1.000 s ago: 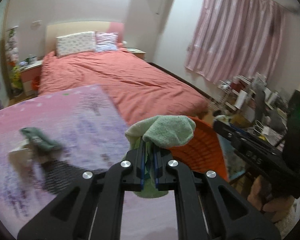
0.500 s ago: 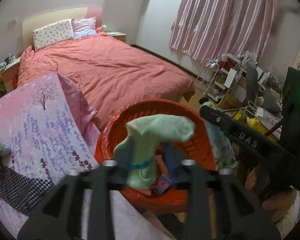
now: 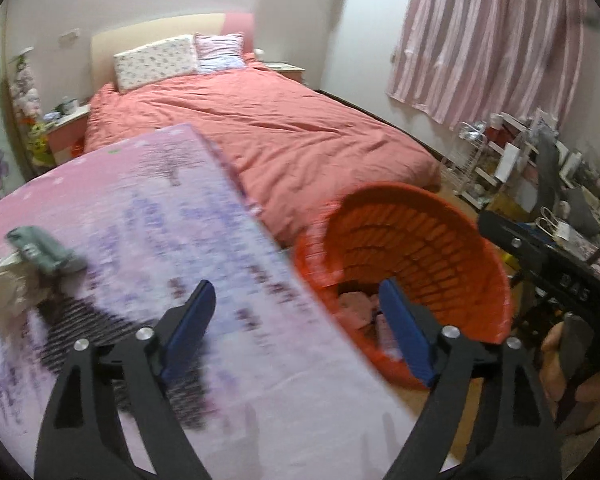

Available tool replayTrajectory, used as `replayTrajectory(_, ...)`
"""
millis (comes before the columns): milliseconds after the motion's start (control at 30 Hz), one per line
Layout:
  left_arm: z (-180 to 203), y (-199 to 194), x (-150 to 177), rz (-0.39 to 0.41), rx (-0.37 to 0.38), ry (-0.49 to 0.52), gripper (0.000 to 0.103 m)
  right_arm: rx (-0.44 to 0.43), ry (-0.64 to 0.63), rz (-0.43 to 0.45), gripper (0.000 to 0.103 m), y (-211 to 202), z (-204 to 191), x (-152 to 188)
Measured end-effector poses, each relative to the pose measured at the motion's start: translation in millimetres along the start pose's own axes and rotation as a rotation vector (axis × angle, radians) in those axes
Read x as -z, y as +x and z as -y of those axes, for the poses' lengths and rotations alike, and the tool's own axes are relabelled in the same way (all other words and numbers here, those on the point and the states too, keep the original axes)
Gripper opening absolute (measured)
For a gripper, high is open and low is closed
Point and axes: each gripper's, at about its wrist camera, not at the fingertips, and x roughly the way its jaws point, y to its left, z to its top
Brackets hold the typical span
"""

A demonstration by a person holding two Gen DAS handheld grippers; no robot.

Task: Collect trash
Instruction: 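Move the right tool over the mesh mat while the left tool reaches the white cloth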

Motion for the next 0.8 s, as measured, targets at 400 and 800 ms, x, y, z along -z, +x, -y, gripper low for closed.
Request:
replayTrajectory(400,-127.7,-64.8,37.7,0.062,-0.271,-0.122,0.091,-0.115,-0.172,-0.061,0.092,2.1,-90.8,23.5)
replayTrajectory(800,-237.5,-112.5,82.8,0.058,-0.484,-0.276,0.096,-0.252,-0.359,-0.195,0.096,33.3,-219.6,60.7)
